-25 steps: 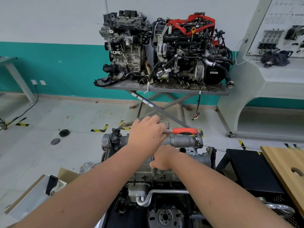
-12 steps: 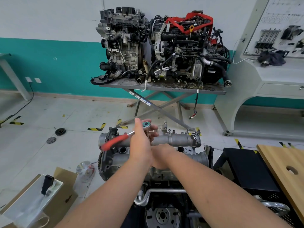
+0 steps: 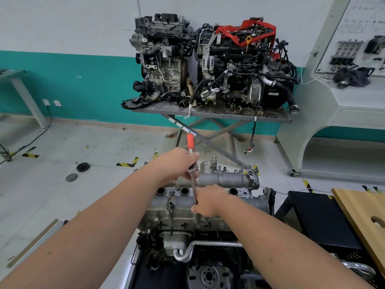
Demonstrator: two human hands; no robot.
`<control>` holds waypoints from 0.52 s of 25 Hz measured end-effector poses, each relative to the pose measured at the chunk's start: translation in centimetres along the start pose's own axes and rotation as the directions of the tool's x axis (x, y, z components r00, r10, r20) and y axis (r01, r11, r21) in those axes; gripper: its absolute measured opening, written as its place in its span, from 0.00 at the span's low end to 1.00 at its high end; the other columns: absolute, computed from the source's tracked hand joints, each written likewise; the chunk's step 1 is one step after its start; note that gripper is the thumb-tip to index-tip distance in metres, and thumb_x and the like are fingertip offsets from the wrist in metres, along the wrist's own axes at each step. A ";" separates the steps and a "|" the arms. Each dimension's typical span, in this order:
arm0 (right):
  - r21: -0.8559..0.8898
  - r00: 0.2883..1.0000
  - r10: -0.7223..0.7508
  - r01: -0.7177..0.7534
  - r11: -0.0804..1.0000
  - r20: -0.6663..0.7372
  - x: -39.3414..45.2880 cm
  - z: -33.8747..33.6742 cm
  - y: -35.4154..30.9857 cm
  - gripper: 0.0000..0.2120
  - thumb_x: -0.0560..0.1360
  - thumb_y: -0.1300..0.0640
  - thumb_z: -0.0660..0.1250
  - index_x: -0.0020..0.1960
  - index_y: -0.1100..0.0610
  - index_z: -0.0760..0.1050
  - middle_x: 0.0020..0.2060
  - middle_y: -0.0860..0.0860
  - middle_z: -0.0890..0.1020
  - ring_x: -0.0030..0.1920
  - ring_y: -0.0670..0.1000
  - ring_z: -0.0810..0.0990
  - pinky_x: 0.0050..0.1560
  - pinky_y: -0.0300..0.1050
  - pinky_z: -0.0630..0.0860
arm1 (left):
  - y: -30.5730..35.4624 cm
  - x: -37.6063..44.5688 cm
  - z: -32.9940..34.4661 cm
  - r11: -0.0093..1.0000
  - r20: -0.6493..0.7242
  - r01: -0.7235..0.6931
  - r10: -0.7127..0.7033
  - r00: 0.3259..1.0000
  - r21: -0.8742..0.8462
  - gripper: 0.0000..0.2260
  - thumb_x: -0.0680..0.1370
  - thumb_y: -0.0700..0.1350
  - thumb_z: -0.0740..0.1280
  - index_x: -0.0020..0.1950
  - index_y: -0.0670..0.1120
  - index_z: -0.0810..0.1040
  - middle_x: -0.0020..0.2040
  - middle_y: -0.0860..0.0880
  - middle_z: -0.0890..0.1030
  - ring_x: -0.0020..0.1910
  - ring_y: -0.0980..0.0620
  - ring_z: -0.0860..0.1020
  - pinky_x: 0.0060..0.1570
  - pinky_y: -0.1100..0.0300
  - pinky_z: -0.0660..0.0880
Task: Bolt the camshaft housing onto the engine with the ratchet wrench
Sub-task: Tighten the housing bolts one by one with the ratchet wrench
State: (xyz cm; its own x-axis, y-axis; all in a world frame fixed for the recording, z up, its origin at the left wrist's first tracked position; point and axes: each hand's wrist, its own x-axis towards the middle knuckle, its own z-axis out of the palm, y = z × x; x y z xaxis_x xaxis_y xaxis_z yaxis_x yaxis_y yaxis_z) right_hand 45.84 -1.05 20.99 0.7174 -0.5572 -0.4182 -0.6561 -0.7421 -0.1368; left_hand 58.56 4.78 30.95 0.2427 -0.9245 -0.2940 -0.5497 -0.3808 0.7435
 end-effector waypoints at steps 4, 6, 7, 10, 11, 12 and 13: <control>-0.003 1.000 0.012 -0.012 1.000 -0.007 -0.1 0.2 0.0 0.12 0.78 0.45 0.63 0.41 0.52 0.69 0.35 0.47 0.78 0.42 0.53 0.76 0.44 0.47 0.71 | 1.4 -0.7 0.8 0.815 0.018 -0.201 0.228 0.974 0.544 0.12 0.83 0.51 0.58 0.42 0.51 0.72 0.41 0.51 0.80 0.35 0.53 0.76 0.34 0.58 0.70; -0.004 1.000 0.006 -0.006 1.000 -0.017 -0.3 0.1 -0.1 0.12 0.79 0.46 0.63 0.44 0.54 0.72 0.40 0.49 0.82 0.44 0.53 0.78 0.45 0.47 0.73 | 1.2 -1.1 2.3 0.605 -0.058 -0.196 0.373 0.926 0.771 0.12 0.83 0.54 0.56 0.44 0.51 0.69 0.43 0.52 0.73 0.43 0.49 0.76 0.41 0.55 0.68; 0.008 1.000 -0.002 0.002 1.000 -0.025 -0.5 0.0 -0.2 0.11 0.79 0.46 0.63 0.48 0.54 0.74 0.44 0.50 0.83 0.47 0.54 0.79 0.49 0.49 0.76 | 0.8 -1.3 3.1 0.548 -0.117 -0.168 0.446 0.887 0.819 0.13 0.83 0.57 0.56 0.47 0.52 0.73 0.44 0.52 0.71 0.47 0.49 0.75 0.46 0.53 0.68; 0.034 0.999 -0.019 0.020 0.999 -0.026 -1.1 -0.4 -0.4 0.13 0.79 0.48 0.62 0.56 0.56 0.78 0.48 0.52 0.85 0.53 0.54 0.81 0.57 0.52 0.78 | -1.2 -1.4 4.6 0.601 -0.276 -0.227 0.627 0.729 0.766 0.19 0.78 0.61 0.57 0.43 0.50 0.80 0.45 0.51 0.74 0.48 0.48 0.74 0.49 0.50 0.68; 0.040 1.000 -0.018 0.019 0.999 -0.021 -1.2 -0.4 -0.4 0.13 0.80 0.49 0.62 0.55 0.56 0.79 0.46 0.51 0.86 0.51 0.53 0.82 0.57 0.52 0.78 | -2.0 -1.2 5.0 0.628 -0.350 -0.275 0.685 0.639 0.728 0.18 0.77 0.59 0.59 0.40 0.48 0.81 0.45 0.50 0.76 0.47 0.47 0.74 0.47 0.50 0.68; 0.049 1.000 -0.014 0.015 0.999 -0.019 -1.2 -0.4 -0.5 0.12 0.80 0.50 0.61 0.54 0.56 0.80 0.43 0.50 0.86 0.49 0.52 0.82 0.55 0.52 0.79 | -2.7 -0.8 5.3 0.650 -0.432 -0.296 0.715 0.550 0.700 0.17 0.76 0.57 0.61 0.37 0.46 0.80 0.45 0.49 0.77 0.45 0.45 0.75 0.45 0.50 0.68; 0.059 1.000 -0.010 0.011 0.998 -0.023 -1.3 -0.4 -0.6 0.12 0.79 0.52 0.62 0.53 0.56 0.81 0.41 0.50 0.86 0.47 0.52 0.83 0.54 0.51 0.80 | -3.2 -0.5 5.6 0.684 -0.500 -0.295 0.705 0.504 0.667 0.16 0.75 0.56 0.63 0.36 0.45 0.79 0.46 0.47 0.78 0.45 0.45 0.75 0.44 0.51 0.68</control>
State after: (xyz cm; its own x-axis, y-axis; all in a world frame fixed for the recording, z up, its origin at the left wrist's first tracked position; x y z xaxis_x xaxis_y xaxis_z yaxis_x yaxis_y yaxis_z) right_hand 45.44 -0.02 21.93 0.7290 -0.5581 -0.3963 -0.6606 -0.7252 -0.1942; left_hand 55.67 6.39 25.34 0.1347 -0.7244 0.6761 -0.9807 0.0000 0.1953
